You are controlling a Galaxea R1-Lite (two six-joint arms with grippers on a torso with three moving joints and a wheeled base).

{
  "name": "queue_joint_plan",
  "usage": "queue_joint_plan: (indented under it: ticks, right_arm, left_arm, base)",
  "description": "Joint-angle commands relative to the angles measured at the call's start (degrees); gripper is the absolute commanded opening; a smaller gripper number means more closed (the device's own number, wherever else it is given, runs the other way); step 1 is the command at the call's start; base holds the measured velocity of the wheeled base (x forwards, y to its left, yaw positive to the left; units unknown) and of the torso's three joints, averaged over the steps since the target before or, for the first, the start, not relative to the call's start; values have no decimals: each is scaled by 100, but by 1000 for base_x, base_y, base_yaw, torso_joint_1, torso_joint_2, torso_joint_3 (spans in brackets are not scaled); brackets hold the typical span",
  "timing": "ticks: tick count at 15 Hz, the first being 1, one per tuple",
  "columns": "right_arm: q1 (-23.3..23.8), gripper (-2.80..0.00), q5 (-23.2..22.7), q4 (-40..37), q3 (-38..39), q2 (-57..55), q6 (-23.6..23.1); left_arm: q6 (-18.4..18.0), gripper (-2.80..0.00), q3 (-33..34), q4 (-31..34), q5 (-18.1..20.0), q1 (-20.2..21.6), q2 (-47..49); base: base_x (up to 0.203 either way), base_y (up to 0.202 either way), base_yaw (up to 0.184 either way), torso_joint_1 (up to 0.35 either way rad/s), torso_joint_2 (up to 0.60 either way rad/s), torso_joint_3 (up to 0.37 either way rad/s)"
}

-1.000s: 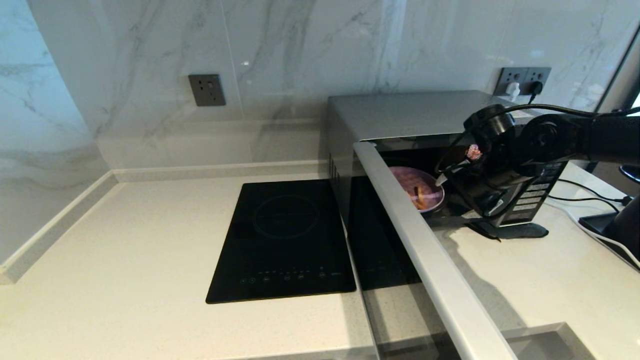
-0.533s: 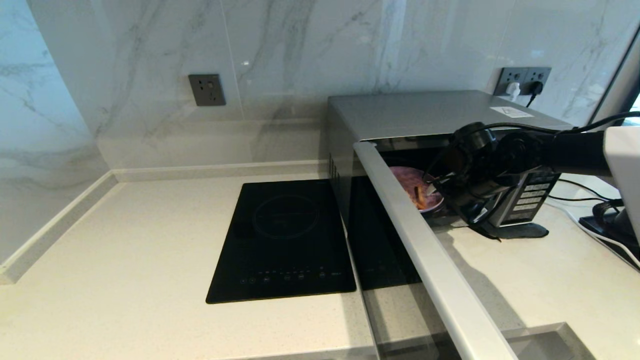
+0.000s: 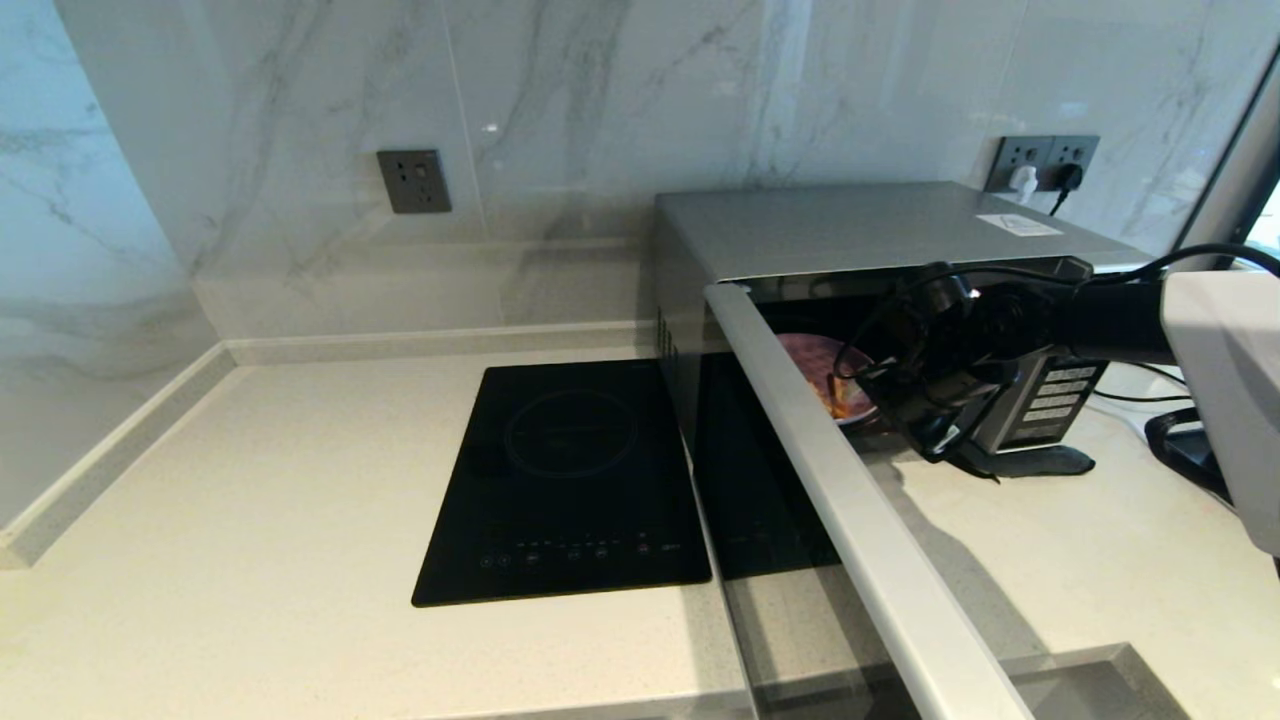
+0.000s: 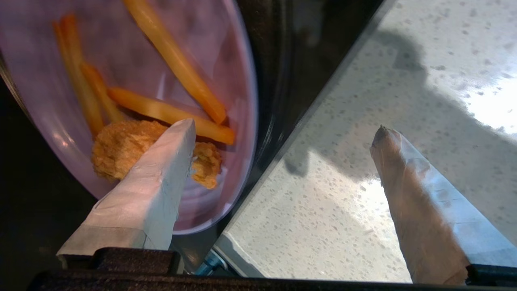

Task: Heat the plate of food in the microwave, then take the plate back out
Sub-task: Take the plate out of the microwave

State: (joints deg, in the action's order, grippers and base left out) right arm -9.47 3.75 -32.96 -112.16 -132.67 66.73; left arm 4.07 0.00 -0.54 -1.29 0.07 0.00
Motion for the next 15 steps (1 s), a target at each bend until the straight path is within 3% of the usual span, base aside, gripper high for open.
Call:
queue_joint_plan:
  ticks: [1, 2, 3, 15]
  right_arm:
    - [-2, 0, 3, -17, 1, -31, 33]
    - [-11, 0, 3, -17, 1, -46, 33]
    - [-11, -280, 3, -17, 1, -66, 33]
    - [-3, -280, 3, -17, 169, 294, 42]
  left_arm:
    - [6, -280, 0, 1, -3, 1, 9]
    - [6, -280, 0, 1, -3, 1, 9]
    - [6, -280, 0, 1, -3, 1, 9]
    - [6, -280, 0, 1, -3, 1, 9]
  base:
    - [0, 0, 0, 0, 0, 0]
    - [0, 0, 0, 0, 0, 0]
    - [0, 0, 0, 0, 0, 0]
    - [0, 0, 0, 0, 0, 0]
